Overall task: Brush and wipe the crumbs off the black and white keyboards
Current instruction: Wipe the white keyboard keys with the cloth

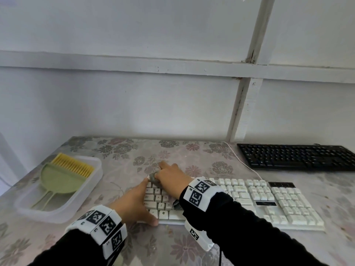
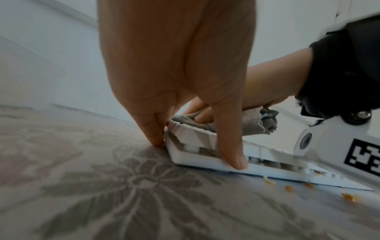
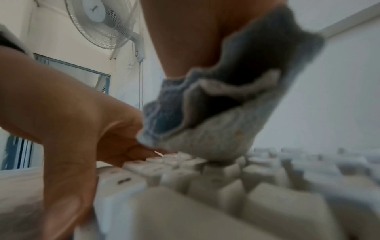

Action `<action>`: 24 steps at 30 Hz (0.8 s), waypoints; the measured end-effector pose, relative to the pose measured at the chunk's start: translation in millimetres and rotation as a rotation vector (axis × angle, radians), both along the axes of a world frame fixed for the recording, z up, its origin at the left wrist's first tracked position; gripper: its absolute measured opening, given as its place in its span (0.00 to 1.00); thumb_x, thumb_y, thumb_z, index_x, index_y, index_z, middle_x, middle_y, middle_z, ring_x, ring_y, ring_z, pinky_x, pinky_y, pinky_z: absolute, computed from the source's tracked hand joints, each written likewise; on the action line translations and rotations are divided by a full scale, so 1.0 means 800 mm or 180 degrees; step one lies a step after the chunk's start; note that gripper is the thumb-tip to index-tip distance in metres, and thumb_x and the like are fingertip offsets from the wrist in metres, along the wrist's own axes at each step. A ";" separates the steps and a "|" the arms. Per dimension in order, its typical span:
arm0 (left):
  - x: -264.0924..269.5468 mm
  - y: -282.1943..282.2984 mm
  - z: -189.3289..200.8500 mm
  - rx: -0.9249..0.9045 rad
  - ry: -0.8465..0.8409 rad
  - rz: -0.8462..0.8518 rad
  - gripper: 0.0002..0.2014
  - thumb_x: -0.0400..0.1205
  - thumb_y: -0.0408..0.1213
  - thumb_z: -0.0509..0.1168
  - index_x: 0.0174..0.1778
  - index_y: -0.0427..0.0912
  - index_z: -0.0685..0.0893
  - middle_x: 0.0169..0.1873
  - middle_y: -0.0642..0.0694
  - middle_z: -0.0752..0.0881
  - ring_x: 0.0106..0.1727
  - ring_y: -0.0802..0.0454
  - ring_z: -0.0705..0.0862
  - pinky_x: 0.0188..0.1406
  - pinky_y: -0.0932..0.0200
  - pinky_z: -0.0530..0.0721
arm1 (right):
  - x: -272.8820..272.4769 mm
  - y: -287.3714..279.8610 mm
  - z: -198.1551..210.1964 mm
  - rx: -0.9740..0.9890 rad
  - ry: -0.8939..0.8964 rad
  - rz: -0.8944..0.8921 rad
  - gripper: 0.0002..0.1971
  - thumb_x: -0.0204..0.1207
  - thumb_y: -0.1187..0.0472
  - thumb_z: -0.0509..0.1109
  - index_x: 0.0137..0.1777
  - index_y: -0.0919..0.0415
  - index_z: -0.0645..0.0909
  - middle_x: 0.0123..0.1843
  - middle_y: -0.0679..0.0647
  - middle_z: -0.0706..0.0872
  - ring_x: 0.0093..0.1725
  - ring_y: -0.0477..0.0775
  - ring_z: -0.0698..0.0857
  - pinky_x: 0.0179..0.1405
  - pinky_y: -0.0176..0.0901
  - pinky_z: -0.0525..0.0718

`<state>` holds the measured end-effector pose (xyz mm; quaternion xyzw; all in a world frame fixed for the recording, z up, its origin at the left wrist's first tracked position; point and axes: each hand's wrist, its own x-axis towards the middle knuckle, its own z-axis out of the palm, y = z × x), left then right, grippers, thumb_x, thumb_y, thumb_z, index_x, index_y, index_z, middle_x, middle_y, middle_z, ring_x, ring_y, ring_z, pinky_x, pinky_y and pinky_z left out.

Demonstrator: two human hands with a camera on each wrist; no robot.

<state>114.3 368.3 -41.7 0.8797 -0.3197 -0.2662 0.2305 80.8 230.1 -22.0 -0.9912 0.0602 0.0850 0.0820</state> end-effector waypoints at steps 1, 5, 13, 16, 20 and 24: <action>0.001 0.000 -0.002 -0.0001 -0.0005 0.0008 0.64 0.59 0.45 0.83 0.82 0.46 0.44 0.76 0.52 0.67 0.76 0.54 0.66 0.75 0.60 0.63 | -0.003 -0.001 0.000 -0.0054 -0.0033 0.0015 0.15 0.82 0.72 0.54 0.63 0.68 0.78 0.73 0.61 0.65 0.66 0.68 0.69 0.57 0.56 0.74; 0.002 0.000 -0.005 0.0047 -0.0021 0.0045 0.64 0.59 0.46 0.82 0.82 0.47 0.43 0.77 0.51 0.65 0.76 0.53 0.66 0.77 0.56 0.63 | -0.020 -0.019 0.005 -0.0247 -0.0068 -0.0071 0.15 0.81 0.73 0.55 0.61 0.68 0.80 0.67 0.64 0.70 0.63 0.68 0.73 0.54 0.55 0.76; 0.002 0.001 -0.006 0.0136 -0.0107 0.0080 0.63 0.61 0.47 0.82 0.82 0.48 0.43 0.79 0.49 0.63 0.77 0.51 0.65 0.78 0.55 0.63 | -0.053 -0.068 0.008 -0.0097 0.0050 -0.0394 0.19 0.85 0.61 0.51 0.57 0.69 0.83 0.50 0.56 0.63 0.53 0.63 0.75 0.51 0.48 0.75; 0.002 0.002 -0.006 0.0118 -0.0111 0.0074 0.64 0.60 0.47 0.82 0.82 0.48 0.43 0.78 0.49 0.63 0.77 0.51 0.65 0.77 0.56 0.63 | -0.065 -0.082 0.013 -0.0105 0.0037 -0.0411 0.17 0.85 0.61 0.52 0.57 0.67 0.82 0.49 0.56 0.64 0.48 0.60 0.74 0.49 0.46 0.73; 0.003 0.002 -0.007 0.0077 -0.0090 0.0064 0.63 0.60 0.47 0.82 0.82 0.48 0.44 0.78 0.49 0.64 0.76 0.51 0.66 0.77 0.57 0.64 | -0.075 -0.103 0.015 -0.0123 0.0220 -0.0621 0.14 0.80 0.70 0.56 0.58 0.68 0.82 0.40 0.53 0.62 0.35 0.51 0.69 0.46 0.42 0.69; 0.002 0.002 -0.006 0.0090 -0.0121 0.0039 0.63 0.61 0.48 0.81 0.82 0.47 0.43 0.78 0.49 0.63 0.77 0.51 0.65 0.77 0.57 0.63 | -0.085 -0.112 0.007 -0.0111 0.0287 -0.0785 0.09 0.82 0.62 0.60 0.49 0.61 0.81 0.50 0.53 0.65 0.53 0.60 0.78 0.50 0.46 0.73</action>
